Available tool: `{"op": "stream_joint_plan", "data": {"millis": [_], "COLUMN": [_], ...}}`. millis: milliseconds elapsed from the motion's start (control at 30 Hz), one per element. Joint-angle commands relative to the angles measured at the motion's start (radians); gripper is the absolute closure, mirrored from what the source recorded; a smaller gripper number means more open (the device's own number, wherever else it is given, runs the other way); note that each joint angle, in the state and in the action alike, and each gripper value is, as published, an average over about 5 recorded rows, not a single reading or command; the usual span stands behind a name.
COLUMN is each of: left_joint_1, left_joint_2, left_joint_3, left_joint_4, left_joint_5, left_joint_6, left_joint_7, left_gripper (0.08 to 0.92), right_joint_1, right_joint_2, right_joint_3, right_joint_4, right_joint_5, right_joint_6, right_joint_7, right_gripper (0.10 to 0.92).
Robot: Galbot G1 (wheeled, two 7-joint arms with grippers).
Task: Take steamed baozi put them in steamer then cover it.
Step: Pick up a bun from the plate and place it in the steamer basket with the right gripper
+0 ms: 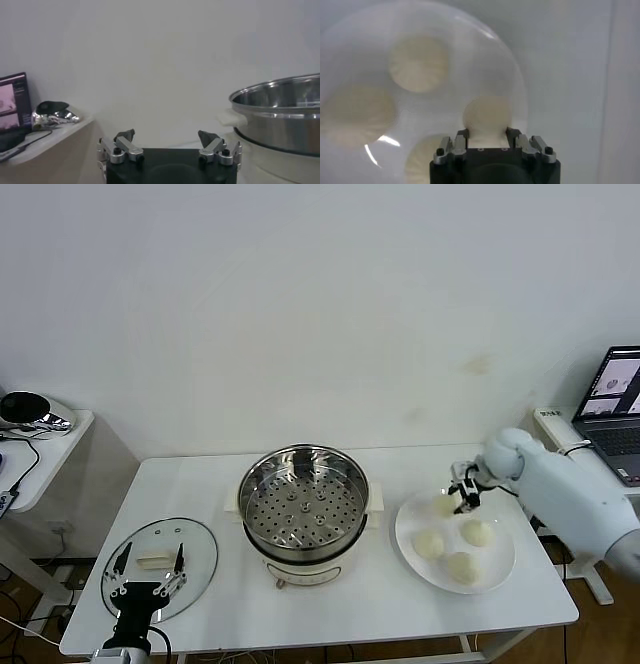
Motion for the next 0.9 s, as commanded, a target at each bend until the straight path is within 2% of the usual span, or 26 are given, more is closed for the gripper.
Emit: {"op": "stream_joint_plan", "data": {"millis": [33,233,533,633,900], "left_joint_1": [0.001,0.006,0.014,0.018,0.02], "left_joint_2": [0.007,0.013,0.011,0.011,0.002], "left_joint_3": [0.004,0.013,-0.005,-0.02,-0.041], "left_joint_4": [-0.003,-0.021,-0.036,-0.04,-0.068], "left_joint_5": [-0.065,-0.13,-0.101,-0.101,-0.096], "left_joint_6": [0.008,0.02,-0.005,-0.011,-0.012], "left_joint_7": [0.005,0.01,0.008,0.007,0.007], "left_gripper": [0.177,0.177,0.177,0.177,0.177], "right_joint_1": [0.209,0.478,0.588,0.568,0.461], "right_joint_2": [-0.063,0.0,0.259,0.354,0.524], "right_joint_3": [-0.115,-0.302,-0.444,-0.477,-0.535], "right_joint_4": [0.144,0.214,0.232,0.213,0.072], "right_joint_5": [0.179,0.354,0.482,0.445,0.177], "right_joint_6": [-0.012,0.001,0.065,0.114,0.292], "right_joint_7": [-0.004,0.003,0.049,0.063,0.106], "right_gripper": [0.525,0.524,0.525,0.523,0.517]}}
